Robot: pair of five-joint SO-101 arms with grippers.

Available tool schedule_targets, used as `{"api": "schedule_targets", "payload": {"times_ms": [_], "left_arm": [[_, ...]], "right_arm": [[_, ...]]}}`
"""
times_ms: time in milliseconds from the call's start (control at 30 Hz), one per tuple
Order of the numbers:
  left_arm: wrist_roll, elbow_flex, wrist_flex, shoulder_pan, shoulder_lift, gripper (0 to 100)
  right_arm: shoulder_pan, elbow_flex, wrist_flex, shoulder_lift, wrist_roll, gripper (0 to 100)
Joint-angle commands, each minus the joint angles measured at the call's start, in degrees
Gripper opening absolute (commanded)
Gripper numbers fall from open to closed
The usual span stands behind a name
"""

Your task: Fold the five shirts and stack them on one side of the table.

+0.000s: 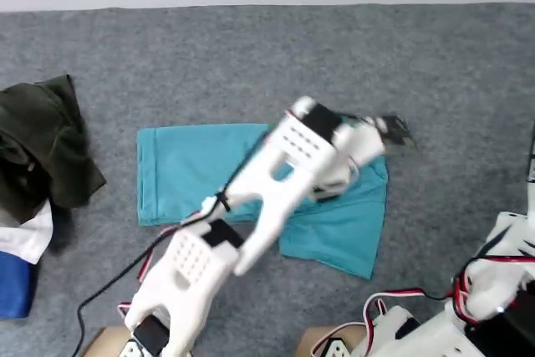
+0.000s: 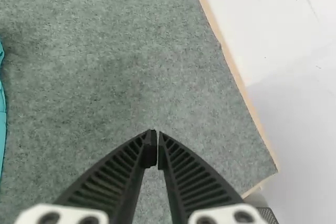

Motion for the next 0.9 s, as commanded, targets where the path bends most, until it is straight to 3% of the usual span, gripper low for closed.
{"api": "schedule_targets", "payload": {"times_ms": [0,267,433,867], "left_arm": [[0.8,10.2,1.5,6.1,-9.2,12],[0.7,23.6,-4.8,9.3,-11.9,18],[0.6,24.1,-8.3,9.4,-11.9,19],[0.8,24.2,-15.5,9.5,-8.1,19]], "right_arm": [[0.5,0.0,2.2,0.2,0.0,1.2],[0.5,0.0,2.2,0.5,0.0,4.8],[0.5,0.0,2.2,0.4,0.0,10.4],[0.5,0.0,2.2,0.3,0.0,10.3]]}}
